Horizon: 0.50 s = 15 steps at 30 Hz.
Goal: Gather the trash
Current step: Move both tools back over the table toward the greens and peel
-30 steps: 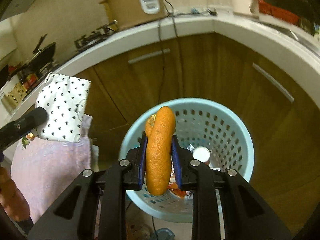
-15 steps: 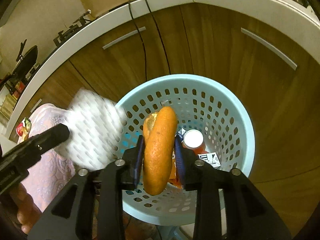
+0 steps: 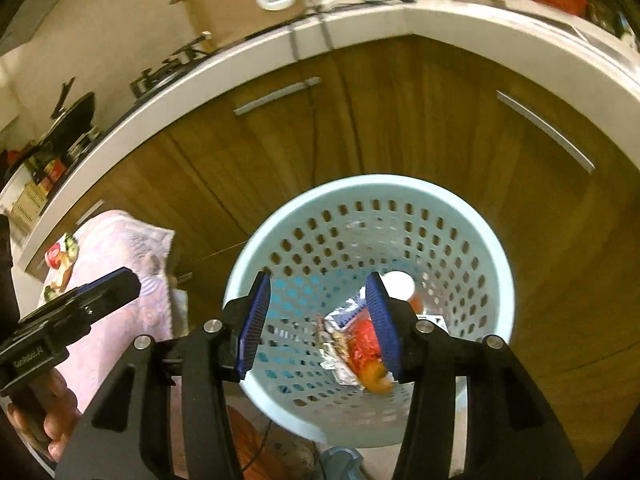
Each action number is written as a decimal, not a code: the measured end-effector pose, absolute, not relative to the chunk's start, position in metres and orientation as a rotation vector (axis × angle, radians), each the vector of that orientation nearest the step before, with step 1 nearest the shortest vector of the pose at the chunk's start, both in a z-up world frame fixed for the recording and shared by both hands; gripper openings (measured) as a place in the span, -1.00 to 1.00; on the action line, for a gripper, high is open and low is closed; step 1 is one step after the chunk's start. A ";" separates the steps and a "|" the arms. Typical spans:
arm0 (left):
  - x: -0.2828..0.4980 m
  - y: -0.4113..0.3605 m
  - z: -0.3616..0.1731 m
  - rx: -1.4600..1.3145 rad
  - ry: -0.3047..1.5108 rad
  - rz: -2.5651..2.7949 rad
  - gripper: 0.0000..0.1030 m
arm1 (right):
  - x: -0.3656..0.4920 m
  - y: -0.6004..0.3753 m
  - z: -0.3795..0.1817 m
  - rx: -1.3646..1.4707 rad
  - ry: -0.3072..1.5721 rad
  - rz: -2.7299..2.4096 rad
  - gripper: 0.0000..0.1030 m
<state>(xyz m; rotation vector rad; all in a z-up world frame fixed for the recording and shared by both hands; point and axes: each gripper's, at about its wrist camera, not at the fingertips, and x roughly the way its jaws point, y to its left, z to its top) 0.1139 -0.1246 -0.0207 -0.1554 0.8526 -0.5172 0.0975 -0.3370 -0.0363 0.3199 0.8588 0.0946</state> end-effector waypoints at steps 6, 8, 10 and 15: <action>0.090 -0.084 0.000 -0.197 0.774 -0.462 -0.16 | 0.094 -0.287 -0.011 0.244 0.808 0.202 -0.10; 0.083 -0.067 0.008 -0.208 0.747 -0.432 -0.16 | 0.094 -0.263 -0.002 0.216 0.789 0.251 -0.10; 0.074 -0.045 0.016 -0.220 0.714 -0.385 -0.16 | 0.094 -0.242 0.006 0.192 0.775 0.292 -0.10; 0.054 0.019 0.035 -0.262 0.645 -0.235 -0.16 | 0.100 -0.177 0.025 0.136 0.746 0.414 -0.10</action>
